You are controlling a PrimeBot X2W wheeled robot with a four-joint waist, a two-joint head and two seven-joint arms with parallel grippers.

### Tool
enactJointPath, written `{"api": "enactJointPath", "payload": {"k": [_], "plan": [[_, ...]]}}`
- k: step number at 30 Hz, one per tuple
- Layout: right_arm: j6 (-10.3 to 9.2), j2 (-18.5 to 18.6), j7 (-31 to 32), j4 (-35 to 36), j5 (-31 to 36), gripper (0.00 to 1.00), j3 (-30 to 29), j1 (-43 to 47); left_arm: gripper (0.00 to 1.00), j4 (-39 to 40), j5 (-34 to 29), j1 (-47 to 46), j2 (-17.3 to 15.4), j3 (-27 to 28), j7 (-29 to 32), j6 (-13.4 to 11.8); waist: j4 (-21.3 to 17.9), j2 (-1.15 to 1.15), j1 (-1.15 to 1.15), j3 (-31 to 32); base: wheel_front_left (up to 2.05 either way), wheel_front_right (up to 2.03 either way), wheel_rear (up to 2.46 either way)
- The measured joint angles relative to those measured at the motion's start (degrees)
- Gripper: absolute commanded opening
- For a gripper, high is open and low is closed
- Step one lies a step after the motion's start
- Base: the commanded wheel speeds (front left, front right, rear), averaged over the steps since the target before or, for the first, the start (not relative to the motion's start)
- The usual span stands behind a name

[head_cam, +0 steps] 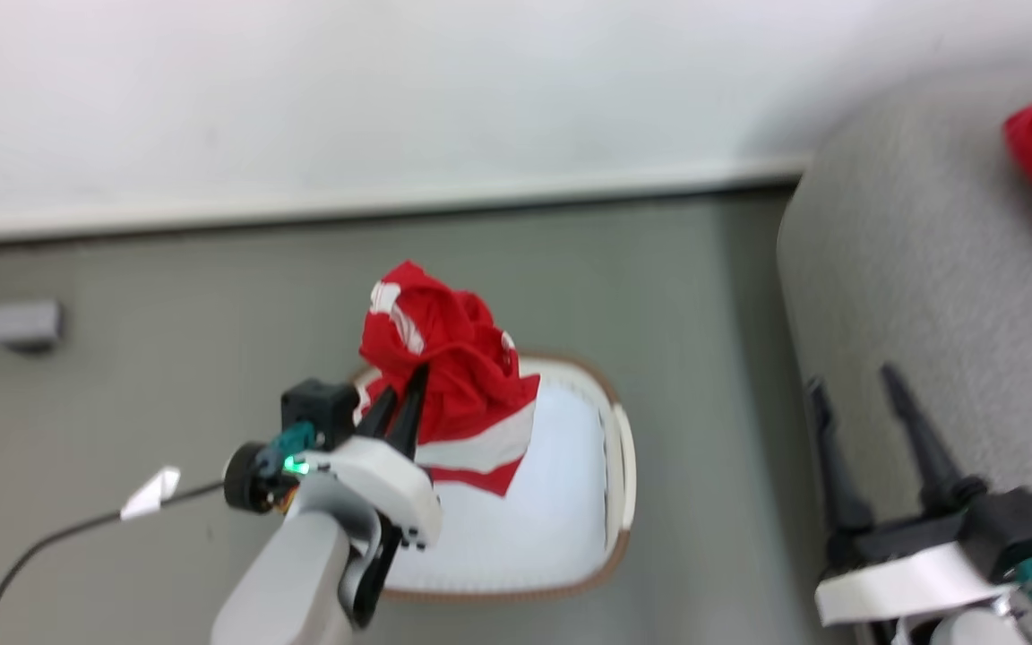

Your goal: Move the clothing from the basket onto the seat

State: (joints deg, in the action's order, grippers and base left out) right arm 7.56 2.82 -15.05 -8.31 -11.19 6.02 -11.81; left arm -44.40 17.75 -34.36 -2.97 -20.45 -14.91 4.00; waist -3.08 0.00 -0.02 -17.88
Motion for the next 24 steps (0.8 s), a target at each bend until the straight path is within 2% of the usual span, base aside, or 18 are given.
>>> {"api": "enactJointPath", "payload": {"k": [6,12,18,24], "plan": [[0.00,0.0,0.0,-1.9,-1.1,1.00,5.0,3.3,0.00,12.2,0.6,8.0,-1.8,-0.1,4.1,-2.1,0.8,0.00,-0.01,8.6,0.00,0.00,0.00],[0.00,0.0,0.0,-2.6,-1.8,1.00,13.4,4.9,0.00,26.1,1.2,15.2,-3.7,-0.6,10.3,-4.3,1.4,0.00,0.00,14.7,0.00,0.00,0.00],[0.00,0.0,0.0,-2.5,-2.1,1.00,21.2,4.5,0.00,37.1,1.2,19.9,-5.1,-1.8,15.1,-5.9,2.1,0.00,0.00,17.1,0.00,0.00,0.00],[0.00,0.0,-0.1,-3.1,-1.9,1.00,27.3,1.0,0.00,44.2,1.2,22.6,-5.2,-4.8,18.5,-5.8,2.1,0.00,0.02,17.1,0.00,0.00,0.00]]}}
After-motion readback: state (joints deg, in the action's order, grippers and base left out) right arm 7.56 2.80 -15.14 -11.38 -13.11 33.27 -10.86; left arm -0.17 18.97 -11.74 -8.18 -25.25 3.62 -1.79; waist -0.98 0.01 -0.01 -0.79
